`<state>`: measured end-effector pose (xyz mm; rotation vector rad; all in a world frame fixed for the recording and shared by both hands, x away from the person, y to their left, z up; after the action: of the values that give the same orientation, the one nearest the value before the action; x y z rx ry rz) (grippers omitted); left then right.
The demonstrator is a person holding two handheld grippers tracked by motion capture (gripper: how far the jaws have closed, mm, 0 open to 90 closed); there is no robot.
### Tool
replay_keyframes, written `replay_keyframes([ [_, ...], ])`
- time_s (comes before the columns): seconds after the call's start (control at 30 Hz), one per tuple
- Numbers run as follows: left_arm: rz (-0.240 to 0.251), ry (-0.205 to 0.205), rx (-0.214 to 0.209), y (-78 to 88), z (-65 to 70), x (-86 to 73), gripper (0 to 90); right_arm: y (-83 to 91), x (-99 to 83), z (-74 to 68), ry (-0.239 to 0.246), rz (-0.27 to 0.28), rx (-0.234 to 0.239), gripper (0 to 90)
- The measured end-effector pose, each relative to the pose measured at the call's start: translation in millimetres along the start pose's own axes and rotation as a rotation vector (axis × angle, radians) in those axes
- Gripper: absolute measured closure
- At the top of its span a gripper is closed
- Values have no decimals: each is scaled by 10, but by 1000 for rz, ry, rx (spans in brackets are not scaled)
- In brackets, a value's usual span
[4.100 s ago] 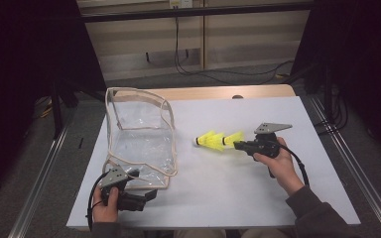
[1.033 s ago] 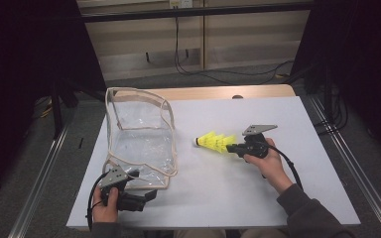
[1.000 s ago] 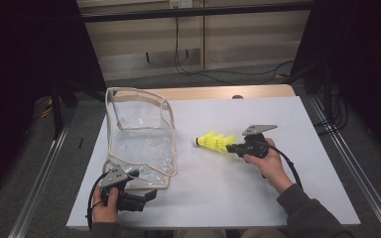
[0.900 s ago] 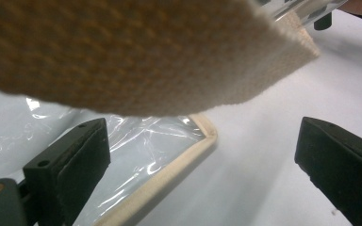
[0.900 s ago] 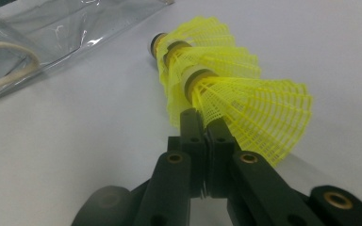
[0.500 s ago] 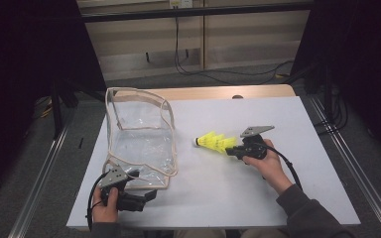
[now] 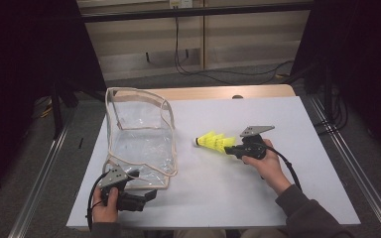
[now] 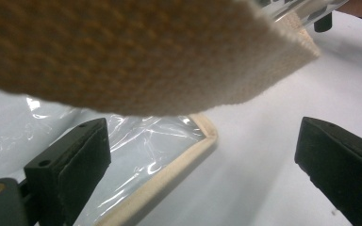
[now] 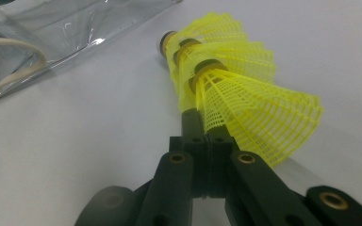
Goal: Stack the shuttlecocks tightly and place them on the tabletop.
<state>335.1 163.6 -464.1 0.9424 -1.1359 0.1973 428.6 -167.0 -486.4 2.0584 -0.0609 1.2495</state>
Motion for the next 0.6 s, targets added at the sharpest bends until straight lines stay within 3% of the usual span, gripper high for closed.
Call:
replay_keyframes([
  [0.47, -2, -1, 2, 3, -3, 0, 40, -72, 37, -28, 12, 0, 5, 896],
  [0.6, -1, 0, 1, 7, -5, -2, 41, -123, 74, -40, -8, 30, 11, 895],
])
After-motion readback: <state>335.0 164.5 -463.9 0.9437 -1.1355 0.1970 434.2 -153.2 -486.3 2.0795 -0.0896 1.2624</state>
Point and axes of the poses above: each handheld gripper's, and its own axes: y roughly backward along the jaws, x roughly out of its top, z roughly to its right, the point moved 7 cm from there along -y, roughly forward along the jaws, and after that the axes turned 9 degrees about x, right-handed, at the moved point
